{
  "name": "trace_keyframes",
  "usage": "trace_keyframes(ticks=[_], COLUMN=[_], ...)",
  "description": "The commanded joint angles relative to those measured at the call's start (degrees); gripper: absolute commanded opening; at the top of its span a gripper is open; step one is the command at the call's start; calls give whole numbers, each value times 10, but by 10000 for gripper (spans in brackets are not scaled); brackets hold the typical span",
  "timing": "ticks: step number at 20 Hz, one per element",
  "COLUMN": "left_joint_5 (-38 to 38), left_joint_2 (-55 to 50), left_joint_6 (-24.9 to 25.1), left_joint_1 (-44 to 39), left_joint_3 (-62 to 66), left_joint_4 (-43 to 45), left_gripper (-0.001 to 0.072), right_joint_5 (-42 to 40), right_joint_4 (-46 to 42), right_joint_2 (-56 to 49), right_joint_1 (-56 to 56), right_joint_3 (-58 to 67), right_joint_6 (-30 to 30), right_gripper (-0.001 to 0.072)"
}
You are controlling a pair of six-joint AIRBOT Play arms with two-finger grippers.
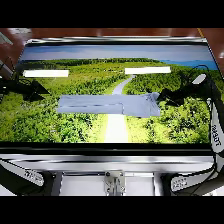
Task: Fold the shirts.
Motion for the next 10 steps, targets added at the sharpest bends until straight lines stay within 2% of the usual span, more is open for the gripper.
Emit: trace_keyframes(ticks=[1, 5, 6, 10], left_joint_5=[-27, -48, -47, -46], left_joint_2=[21, 35, 38, 44], left_joint_6=[-5, -5, -3, -2], left_joint_1=[3, -7, -10, -25], left_joint_3=[9, 9, 9, 9], left_joint_4=[2, 0, 0, -7], left_gripper=[533, 523, 498, 497], right_joint_5=[33, 22, 19, 13], right_joint_4=[73, 128, 146, 198], right_joint_2=[-38, -97, -107, -137], right_joint_1=[-24, -16, -12, 2], right_joint_3=[0, 0, 0, 1], right_joint_6=[-26, -36, -45, -54], right_gripper=[668, 668, 669, 660])
